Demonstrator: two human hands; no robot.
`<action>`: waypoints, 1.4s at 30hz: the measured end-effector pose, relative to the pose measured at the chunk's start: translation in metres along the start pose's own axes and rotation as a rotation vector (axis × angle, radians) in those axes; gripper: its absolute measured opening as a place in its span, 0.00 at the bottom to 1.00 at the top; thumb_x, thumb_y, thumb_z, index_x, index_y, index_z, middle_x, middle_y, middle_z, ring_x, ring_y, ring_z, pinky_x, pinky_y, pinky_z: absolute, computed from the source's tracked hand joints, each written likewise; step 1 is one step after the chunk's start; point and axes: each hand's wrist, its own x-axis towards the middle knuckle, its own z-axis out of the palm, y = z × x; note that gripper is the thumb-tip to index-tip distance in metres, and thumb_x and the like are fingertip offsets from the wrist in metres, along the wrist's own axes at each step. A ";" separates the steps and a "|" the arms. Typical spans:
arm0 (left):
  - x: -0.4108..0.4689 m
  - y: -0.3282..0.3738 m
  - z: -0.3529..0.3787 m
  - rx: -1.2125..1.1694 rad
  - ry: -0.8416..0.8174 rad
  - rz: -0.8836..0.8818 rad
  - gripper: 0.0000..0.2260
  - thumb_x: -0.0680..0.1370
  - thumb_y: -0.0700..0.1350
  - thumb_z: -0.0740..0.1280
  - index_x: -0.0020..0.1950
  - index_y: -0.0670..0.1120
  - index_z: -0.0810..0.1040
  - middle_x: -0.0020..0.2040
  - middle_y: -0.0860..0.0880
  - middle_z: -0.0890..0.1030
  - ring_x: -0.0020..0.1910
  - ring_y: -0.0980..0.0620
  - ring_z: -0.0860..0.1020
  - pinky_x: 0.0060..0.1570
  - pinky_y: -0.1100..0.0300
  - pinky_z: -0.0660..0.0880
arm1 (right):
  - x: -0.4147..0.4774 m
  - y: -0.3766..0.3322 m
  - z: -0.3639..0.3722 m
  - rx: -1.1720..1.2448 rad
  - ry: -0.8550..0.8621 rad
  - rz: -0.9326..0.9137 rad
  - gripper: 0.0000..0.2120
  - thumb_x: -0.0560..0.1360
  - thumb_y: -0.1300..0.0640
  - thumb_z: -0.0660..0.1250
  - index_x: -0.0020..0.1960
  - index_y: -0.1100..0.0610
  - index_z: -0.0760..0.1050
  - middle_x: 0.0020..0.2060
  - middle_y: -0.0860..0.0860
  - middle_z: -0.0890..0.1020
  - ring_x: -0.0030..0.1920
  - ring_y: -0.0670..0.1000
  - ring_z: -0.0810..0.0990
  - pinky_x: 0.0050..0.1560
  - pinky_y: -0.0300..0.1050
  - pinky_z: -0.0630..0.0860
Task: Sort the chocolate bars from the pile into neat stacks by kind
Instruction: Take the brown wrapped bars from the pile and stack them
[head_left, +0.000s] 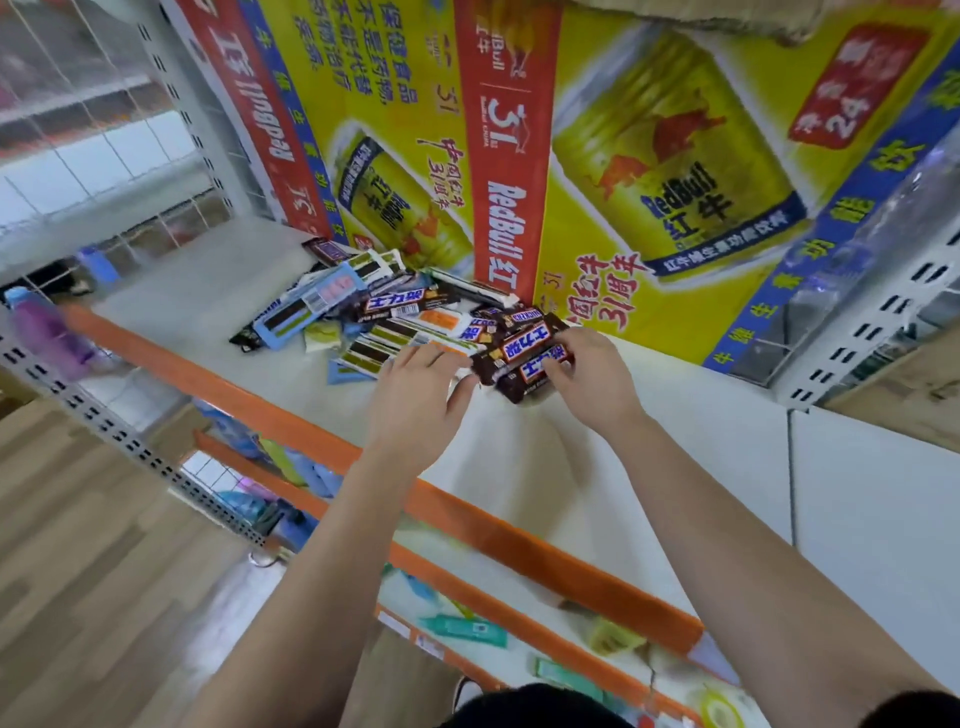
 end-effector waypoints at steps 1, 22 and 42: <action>0.006 -0.004 0.002 -0.001 -0.009 0.003 0.14 0.79 0.52 0.59 0.57 0.48 0.79 0.55 0.49 0.80 0.58 0.44 0.74 0.58 0.47 0.70 | 0.004 -0.002 0.001 0.012 -0.023 0.035 0.20 0.77 0.52 0.64 0.66 0.60 0.71 0.62 0.56 0.75 0.63 0.57 0.72 0.62 0.50 0.70; 0.145 0.024 0.055 -0.016 -0.296 0.461 0.14 0.80 0.47 0.61 0.64 0.46 0.74 0.62 0.47 0.77 0.61 0.44 0.72 0.60 0.51 0.67 | -0.027 0.022 -0.019 0.010 -0.091 0.303 0.23 0.60 0.43 0.77 0.49 0.51 0.74 0.47 0.51 0.70 0.50 0.54 0.70 0.49 0.43 0.65; 0.156 0.075 0.042 -0.226 -0.668 0.519 0.12 0.75 0.46 0.70 0.56 0.44 0.78 0.53 0.45 0.79 0.48 0.47 0.75 0.44 0.57 0.72 | -0.114 0.039 -0.058 0.035 0.272 0.549 0.04 0.76 0.57 0.67 0.50 0.55 0.79 0.40 0.49 0.80 0.40 0.52 0.76 0.36 0.35 0.65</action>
